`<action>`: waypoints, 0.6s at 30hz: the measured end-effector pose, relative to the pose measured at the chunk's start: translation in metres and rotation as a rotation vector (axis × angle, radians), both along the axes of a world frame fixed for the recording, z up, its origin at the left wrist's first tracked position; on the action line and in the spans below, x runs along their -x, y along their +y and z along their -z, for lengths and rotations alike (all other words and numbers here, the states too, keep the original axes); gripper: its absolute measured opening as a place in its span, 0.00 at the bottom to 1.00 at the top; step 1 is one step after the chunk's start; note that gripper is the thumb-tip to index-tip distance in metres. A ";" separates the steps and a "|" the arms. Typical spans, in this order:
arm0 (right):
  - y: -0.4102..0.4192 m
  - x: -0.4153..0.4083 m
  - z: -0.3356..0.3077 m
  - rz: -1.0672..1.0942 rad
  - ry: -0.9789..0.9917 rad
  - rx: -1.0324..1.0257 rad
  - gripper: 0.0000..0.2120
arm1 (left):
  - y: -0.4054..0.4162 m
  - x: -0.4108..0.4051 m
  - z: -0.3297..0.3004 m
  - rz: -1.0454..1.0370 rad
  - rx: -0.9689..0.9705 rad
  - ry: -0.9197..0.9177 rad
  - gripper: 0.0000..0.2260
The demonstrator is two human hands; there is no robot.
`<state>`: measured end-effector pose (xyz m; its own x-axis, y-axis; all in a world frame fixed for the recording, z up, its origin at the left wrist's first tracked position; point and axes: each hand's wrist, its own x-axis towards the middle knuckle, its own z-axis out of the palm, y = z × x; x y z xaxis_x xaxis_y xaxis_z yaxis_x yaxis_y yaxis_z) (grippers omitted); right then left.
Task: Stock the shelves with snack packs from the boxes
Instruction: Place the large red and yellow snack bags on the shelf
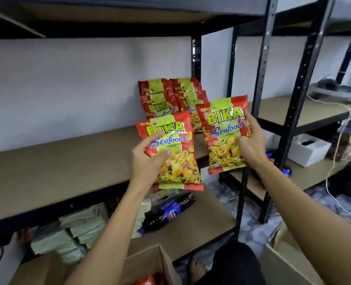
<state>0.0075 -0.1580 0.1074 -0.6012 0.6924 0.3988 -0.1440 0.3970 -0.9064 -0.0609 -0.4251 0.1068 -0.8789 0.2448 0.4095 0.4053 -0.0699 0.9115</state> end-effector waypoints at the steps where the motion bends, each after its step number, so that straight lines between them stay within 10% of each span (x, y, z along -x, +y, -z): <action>1: 0.003 0.003 -0.001 0.010 -0.004 0.000 0.39 | 0.008 0.007 -0.002 -0.035 -0.020 0.012 0.20; 14: 0.052 0.083 0.000 0.163 -0.348 -0.331 0.30 | 0.089 0.096 0.005 -0.162 0.072 0.059 0.35; 18: 0.075 0.117 0.007 0.200 -0.358 -0.545 0.20 | 0.105 0.131 0.008 -0.450 0.553 0.172 0.31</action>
<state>-0.1096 -0.0829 0.1007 -0.6427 0.5603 0.5225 0.2508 0.7983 -0.5476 -0.1921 -0.3199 0.0986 -0.8772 0.0862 0.4722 0.4272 0.5890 0.6860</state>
